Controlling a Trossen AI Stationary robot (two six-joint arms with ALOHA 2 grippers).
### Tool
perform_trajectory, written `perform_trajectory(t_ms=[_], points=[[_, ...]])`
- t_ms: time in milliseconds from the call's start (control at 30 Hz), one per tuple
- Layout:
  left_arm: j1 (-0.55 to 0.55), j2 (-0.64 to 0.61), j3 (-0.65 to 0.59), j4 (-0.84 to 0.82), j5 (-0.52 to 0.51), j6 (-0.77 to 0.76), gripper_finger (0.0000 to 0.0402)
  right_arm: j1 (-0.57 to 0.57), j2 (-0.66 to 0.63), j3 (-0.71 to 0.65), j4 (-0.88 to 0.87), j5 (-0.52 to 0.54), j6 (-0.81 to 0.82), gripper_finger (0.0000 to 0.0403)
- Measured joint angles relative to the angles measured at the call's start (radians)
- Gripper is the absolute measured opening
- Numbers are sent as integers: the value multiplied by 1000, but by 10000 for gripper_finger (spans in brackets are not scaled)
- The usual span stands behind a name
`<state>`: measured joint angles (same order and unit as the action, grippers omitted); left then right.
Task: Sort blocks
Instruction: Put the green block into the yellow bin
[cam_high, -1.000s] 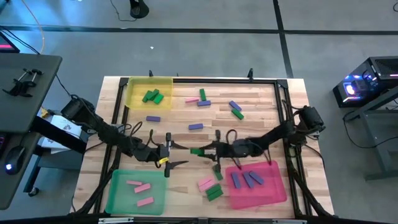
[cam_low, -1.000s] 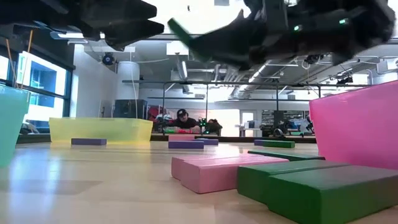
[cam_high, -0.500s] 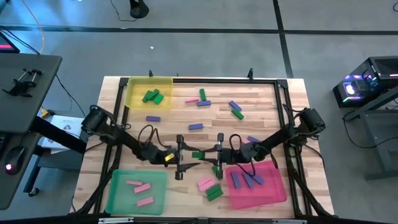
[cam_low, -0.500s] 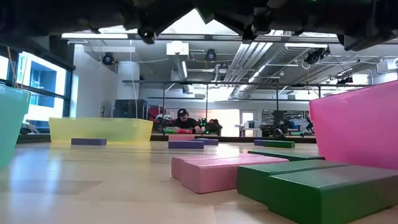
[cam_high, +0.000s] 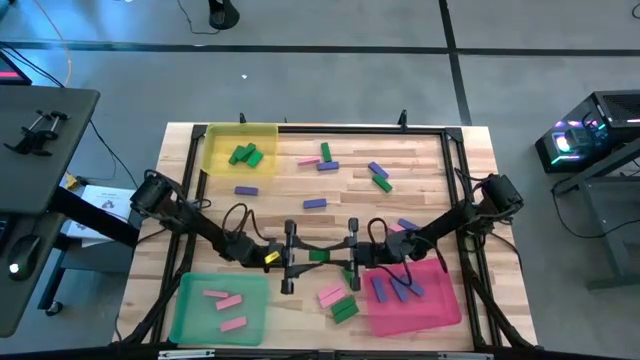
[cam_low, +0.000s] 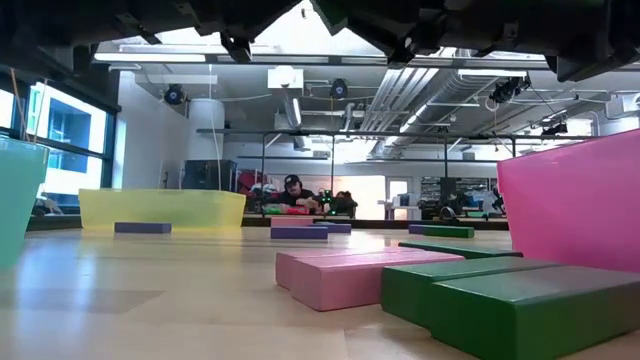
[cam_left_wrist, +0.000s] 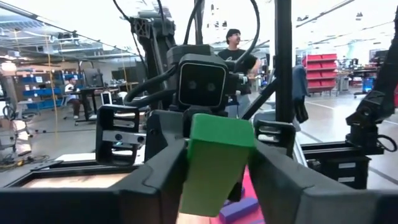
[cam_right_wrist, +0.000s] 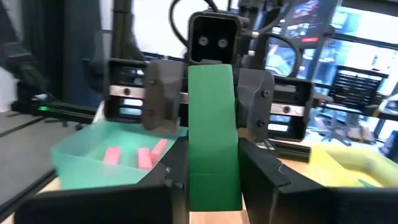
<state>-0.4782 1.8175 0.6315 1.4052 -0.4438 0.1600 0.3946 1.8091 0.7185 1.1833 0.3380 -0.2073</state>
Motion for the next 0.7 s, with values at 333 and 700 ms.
perform_trajectory(t_ms=[333,700], points=[[-27,-3,7,-83,-112,35,79,-2,0,-1,-122,-54,176,159],[-79,-259,160,-869,-431,-4,79,0,-165,0,-654,175,344,194]])
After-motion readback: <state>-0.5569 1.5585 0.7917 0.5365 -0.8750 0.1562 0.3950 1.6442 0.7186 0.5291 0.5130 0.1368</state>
